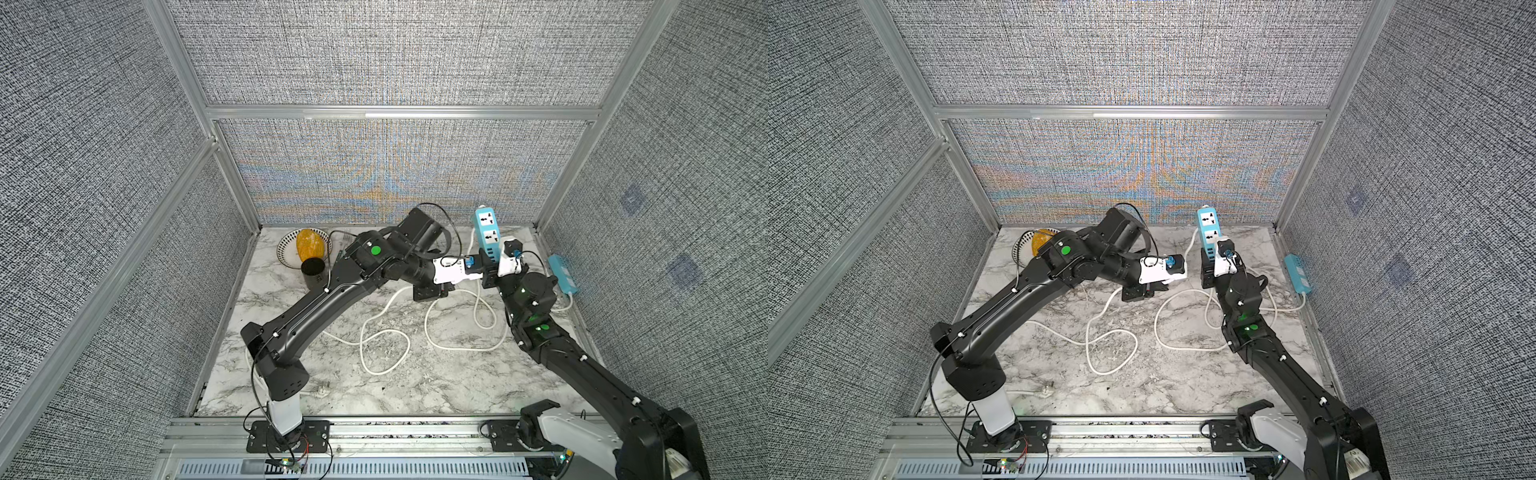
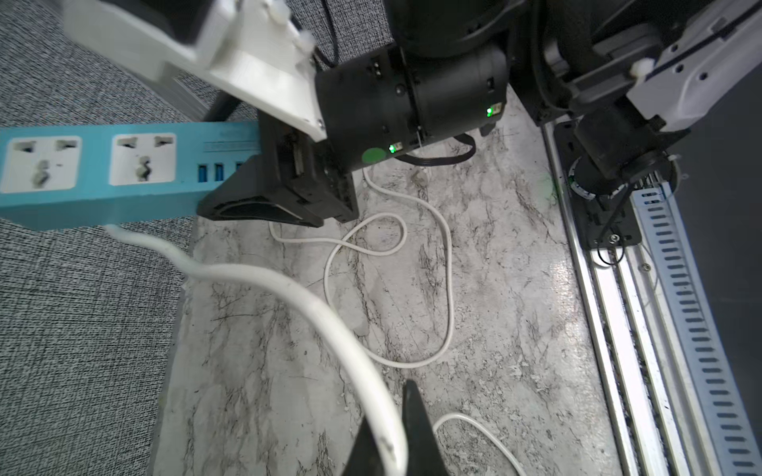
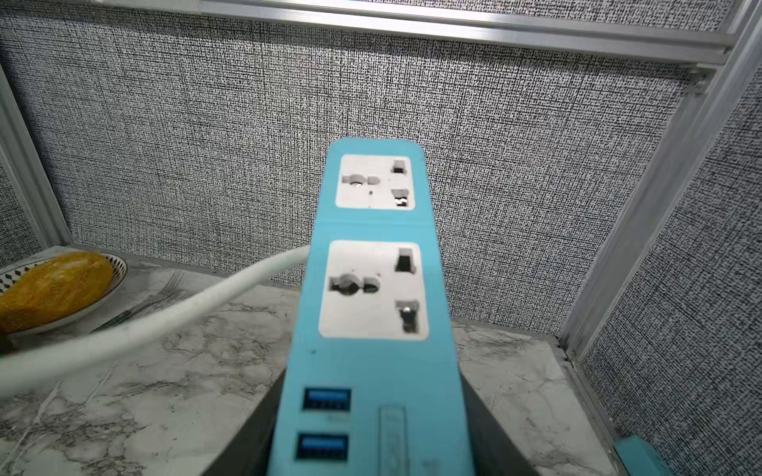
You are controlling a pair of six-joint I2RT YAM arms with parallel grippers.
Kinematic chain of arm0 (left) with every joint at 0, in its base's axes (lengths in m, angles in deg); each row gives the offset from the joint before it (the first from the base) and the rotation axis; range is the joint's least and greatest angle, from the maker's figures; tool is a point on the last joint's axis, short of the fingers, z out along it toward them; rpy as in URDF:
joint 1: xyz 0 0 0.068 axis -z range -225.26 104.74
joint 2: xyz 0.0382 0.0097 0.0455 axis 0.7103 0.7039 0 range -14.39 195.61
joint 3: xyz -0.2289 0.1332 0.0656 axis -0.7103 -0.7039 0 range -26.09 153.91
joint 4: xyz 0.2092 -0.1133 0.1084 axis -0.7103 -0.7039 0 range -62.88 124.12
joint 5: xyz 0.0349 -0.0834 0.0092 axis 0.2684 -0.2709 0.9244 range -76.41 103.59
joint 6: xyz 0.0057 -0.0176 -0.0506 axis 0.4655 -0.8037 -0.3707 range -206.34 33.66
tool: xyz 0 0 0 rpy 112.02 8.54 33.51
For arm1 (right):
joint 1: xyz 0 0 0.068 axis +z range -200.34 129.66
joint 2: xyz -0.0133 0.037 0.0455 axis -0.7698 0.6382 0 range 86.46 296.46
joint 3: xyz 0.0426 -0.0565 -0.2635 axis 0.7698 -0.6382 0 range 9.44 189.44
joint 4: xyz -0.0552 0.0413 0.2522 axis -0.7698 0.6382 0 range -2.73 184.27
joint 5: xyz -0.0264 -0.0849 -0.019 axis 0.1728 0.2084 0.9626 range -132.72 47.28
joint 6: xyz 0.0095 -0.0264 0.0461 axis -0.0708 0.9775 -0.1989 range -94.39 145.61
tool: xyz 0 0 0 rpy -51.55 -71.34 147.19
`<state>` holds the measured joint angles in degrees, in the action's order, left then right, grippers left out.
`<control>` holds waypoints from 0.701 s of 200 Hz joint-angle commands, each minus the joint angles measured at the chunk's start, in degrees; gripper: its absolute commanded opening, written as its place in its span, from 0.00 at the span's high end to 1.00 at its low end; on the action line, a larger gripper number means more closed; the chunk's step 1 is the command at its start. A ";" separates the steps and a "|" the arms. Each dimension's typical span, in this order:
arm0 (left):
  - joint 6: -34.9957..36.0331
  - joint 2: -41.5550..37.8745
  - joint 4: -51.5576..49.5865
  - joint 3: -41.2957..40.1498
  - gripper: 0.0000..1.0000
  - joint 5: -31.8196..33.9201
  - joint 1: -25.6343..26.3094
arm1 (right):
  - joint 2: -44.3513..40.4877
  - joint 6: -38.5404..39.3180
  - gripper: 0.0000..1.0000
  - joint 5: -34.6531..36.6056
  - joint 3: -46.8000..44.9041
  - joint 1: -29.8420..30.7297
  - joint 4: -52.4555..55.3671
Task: Wrap the cord around the power strip
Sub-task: Wrap the power cord around the power strip.
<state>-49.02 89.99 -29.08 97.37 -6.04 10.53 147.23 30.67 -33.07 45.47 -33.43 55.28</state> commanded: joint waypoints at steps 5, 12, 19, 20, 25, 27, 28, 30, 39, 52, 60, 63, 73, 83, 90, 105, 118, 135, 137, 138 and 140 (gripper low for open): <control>1.26 1.25 -6.85 1.12 1.00 -4.84 1.42 | -1.04 -4.87 1.00 2.76 -0.87 -1.58 -1.72; 1.00 1.52 -6.78 1.10 1.00 -4.90 1.49 | -1.79 -6.20 1.00 1.91 -1.71 -2.10 -3.11; 0.71 1.70 -6.70 1.12 1.00 -4.59 1.44 | -2.56 -7.68 1.00 0.98 -2.76 -2.59 -5.18; 0.68 1.70 -6.69 1.10 1.00 -4.52 1.48 | -2.71 -7.91 1.00 0.76 -2.96 -2.72 -5.45; 0.58 1.79 -6.60 1.12 1.00 -4.29 1.48 | -3.40 -8.94 1.00 0.14 -3.99 -3.14 -7.37; 0.57 1.79 -6.59 1.07 1.00 -4.21 1.46 | -3.74 -9.35 1.00 0.05 -4.42 -3.20 -8.13; 0.56 1.79 -6.59 0.99 1.00 -4.15 1.45 | -3.87 -9.49 1.00 0.03 -4.58 -3.29 -8.46; 0.56 1.79 -6.52 0.97 1.00 -4.04 1.43 | -4.16 -9.95 1.00 0.02 -4.92 -3.35 -9.28; 0.48 1.84 -6.26 0.56 1.00 -4.04 1.43 | -5.09 -11.06 1.00 0.47 -6.20 -3.76 -11.53; 0.42 1.79 -6.15 0.10 1.00 -5.68 1.50 | -5.40 -10.85 1.00 1.36 -6.13 -3.91 -11.42; 0.13 1.95 -6.23 0.16 1.00 -7.19 1.51 | -4.96 -10.27 1.00 2.07 -5.91 -4.03 -10.82; 0.07 2.01 -6.30 0.16 1.00 -7.84 1.58 | -4.78 -10.29 1.00 2.50 -5.71 -4.01 -10.47; -0.34 2.48 -6.64 0.45 1.00 -8.87 1.84 | -4.23 -10.17 1.00 2.92 -5.56 -4.23 -10.00; -0.61 3.45 -7.78 1.40 1.00 -8.70 2.32 | -3.95 -10.55 1.00 3.10 -5.74 -4.35 -10.28; -0.76 4.32 -8.85 2.33 1.00 -8.40 2.69 | -3.89 -11.07 1.00 3.01 -6.09 -4.41 -10.83; -0.68 5.55 -10.00 2.94 1.00 -7.84 3.48 | -3.66 -12.26 1.00 2.92 -6.35 -4.56 -12.23; -0.52 6.07 -10.01 2.96 1.00 -7.44 4.12 | -3.60 -13.91 1.00 3.09 -6.93 -4.69 -13.85; -0.43 6.78 -10.04 4.20 1.00 -6.76 4.65 | -2.86 -15.30 1.00 2.65 -6.75 -5.06 -14.87; -0.35 6.86 -10.04 4.34 1.00 -6.74 4.67 | -2.66 -15.11 1.00 2.61 -6.54 -5.09 -14.49; -0.29 6.92 -10.07 4.47 1.00 -6.73 4.72 | -2.58 -15.05 1.00 2.63 -6.43 -5.07 -14.28; -0.18 6.92 -10.14 4.65 1.00 -6.66 4.75 | -2.37 -14.83 1.00 2.65 -6.18 -5.09 -13.77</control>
<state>-50.40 96.50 -33.43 100.56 -8.93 14.37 143.71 17.97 -34.40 38.28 -38.00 44.57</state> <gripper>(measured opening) 0.084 0.533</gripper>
